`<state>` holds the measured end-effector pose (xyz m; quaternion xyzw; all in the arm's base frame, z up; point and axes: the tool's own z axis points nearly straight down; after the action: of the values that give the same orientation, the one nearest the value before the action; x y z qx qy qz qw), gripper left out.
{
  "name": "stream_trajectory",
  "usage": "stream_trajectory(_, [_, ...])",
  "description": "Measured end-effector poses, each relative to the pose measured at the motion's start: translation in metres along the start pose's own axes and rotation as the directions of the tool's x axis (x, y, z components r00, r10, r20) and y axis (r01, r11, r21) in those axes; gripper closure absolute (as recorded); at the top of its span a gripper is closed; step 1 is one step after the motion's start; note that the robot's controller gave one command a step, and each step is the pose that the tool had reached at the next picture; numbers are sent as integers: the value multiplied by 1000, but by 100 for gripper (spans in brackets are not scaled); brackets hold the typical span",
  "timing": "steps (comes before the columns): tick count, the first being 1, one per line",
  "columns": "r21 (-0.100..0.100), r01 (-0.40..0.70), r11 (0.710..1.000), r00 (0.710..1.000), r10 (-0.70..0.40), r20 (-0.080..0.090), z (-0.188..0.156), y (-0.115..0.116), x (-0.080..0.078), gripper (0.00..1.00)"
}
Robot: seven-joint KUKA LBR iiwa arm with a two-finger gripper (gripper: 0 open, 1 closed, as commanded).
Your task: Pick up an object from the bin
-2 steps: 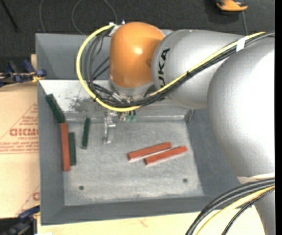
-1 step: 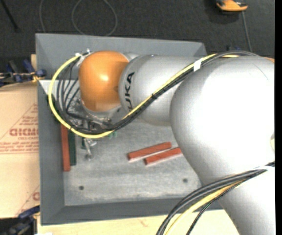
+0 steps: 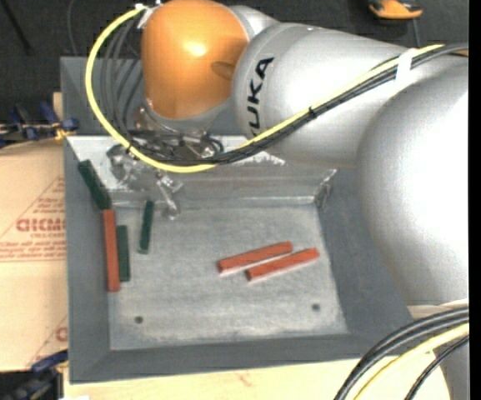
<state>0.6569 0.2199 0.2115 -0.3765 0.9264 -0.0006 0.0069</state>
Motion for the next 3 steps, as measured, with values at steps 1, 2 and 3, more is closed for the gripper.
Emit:
stream_trajectory(1, [-7, -71, 997, 997, 71, -12, 144, -13, 38, 0])
stream_trajectory(2, [-6, -74, 997, 997, 74, -5, 139, -14, 36, 100])
stream_trajectory(3, [1, -54, 999, 999, 54, -1, -21, -11, 60, 100])
